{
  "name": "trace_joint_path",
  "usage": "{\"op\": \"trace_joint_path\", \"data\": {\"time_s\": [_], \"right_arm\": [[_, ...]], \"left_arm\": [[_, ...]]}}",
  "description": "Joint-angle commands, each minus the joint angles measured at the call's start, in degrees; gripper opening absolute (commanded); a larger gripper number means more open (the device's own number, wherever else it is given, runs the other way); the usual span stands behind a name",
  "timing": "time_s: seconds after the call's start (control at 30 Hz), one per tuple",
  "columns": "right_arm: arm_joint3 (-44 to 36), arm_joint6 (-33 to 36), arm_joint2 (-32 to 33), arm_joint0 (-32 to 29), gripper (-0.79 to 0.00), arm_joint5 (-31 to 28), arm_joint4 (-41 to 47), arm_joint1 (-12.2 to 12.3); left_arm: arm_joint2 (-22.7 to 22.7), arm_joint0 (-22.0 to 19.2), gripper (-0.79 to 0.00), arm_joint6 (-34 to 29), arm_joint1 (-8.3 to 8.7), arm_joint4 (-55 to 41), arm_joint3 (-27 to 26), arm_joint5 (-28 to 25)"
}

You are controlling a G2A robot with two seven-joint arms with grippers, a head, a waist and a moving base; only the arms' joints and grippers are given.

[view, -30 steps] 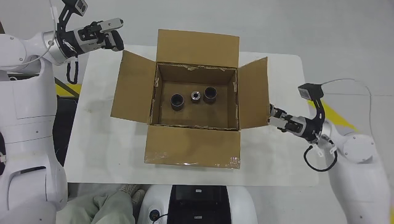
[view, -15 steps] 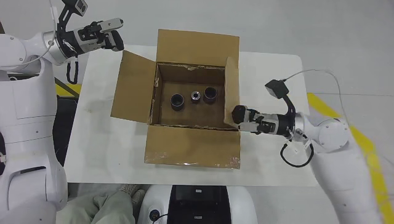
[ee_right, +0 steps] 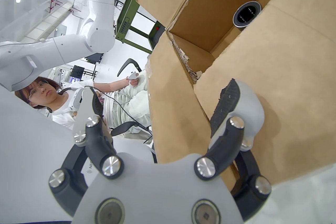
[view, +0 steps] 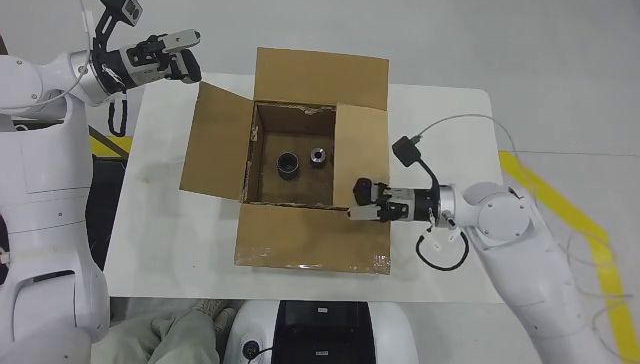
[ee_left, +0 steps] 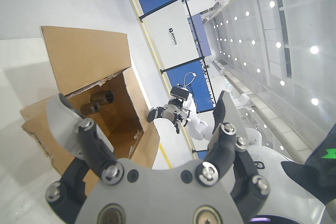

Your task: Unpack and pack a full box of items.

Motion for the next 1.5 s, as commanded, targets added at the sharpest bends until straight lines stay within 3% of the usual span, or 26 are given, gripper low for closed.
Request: {"op": "trace_joint_path", "data": {"time_s": [0.0,0.27,0.57,0.87,1.47], "right_arm": [[0.08,-0.95,-0.63,0.21,0.000,0.33,-1.25,-0.02],[-0.01,-2.13,-0.46,0.16,0.000,-0.55,-0.03,0.29],[-1.76,-1.76,9.51,-5.09,0.000,-4.51,6.65,2.23],[2.72,-3.07,17.81,-9.42,0.000,-5.09,10.93,3.64],[3.84,-2.67,18.56,-9.93,0.000,-4.77,11.84,4.06]], "left_arm": [[0.00,0.00,0.000,0.00,0.00,0.00,0.00,0.00],[0.00,0.00,0.000,0.00,0.00,0.00,0.00,0.00],[0.00,0.00,0.000,0.00,0.00,0.00,0.00,0.00],[0.00,0.00,0.000,0.00,0.00,0.00,0.00,0.00],[0.00,0.00,0.000,0.00,0.00,0.00,0.00,0.00]]}}
